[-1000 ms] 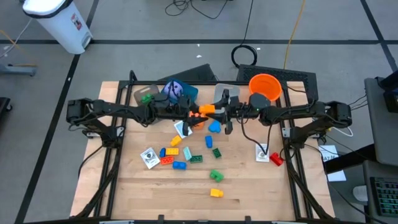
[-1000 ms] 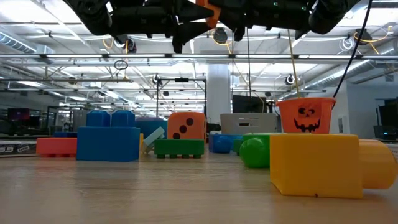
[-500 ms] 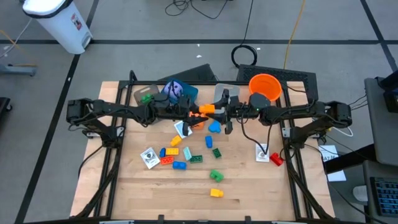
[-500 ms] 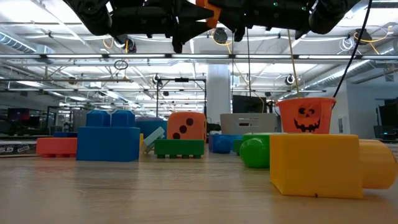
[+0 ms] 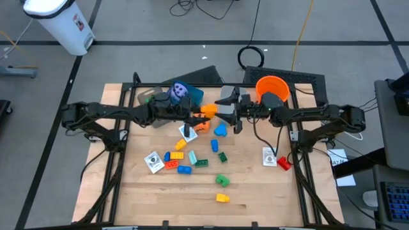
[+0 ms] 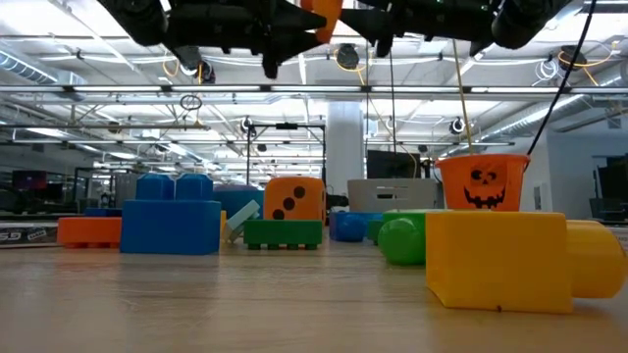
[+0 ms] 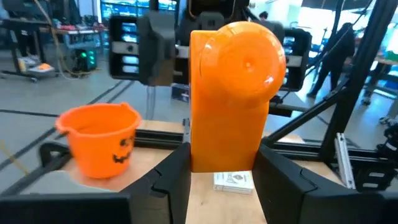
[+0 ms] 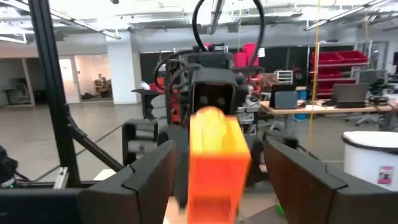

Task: Pick & Place Toys
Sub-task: Put the orange game piece into the black bin

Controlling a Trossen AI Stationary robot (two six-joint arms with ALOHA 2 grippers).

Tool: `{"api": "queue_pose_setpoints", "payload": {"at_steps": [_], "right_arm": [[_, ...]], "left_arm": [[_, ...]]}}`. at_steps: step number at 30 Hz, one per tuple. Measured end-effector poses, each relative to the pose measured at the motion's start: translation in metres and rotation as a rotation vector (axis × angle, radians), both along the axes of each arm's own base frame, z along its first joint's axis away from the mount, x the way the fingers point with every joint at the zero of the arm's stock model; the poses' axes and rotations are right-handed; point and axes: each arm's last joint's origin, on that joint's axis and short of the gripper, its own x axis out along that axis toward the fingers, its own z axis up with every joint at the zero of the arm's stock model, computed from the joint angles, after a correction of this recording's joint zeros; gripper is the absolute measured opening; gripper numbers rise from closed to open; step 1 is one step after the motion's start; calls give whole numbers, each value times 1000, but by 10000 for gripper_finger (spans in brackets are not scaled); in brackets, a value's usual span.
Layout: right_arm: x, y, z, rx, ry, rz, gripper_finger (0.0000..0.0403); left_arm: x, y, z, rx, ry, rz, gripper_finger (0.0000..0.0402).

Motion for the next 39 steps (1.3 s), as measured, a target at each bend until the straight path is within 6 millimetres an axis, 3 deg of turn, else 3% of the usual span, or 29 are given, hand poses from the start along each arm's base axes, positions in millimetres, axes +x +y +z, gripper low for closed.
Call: {"api": "queue_pose_setpoints", "payload": {"at_steps": [7,14,19,29,39], "right_arm": [[-15,-5,10,-41,24,-42,239],[-17,-4,4,-47,112,-43,240],[-16,-5,-5,-23,210,-43,237],[-17,-4,-17,35,329,-37,232],[-26,-2,-50,66,327,-36,229]], "left_arm": [[-46,4,27,61,114,150,148],[-92,6,25,89,392,412,154],[-110,9,9,10,542,507,156],[-127,23,-49,-140,680,630,158],[-164,59,-64,-344,816,913,158]]}}
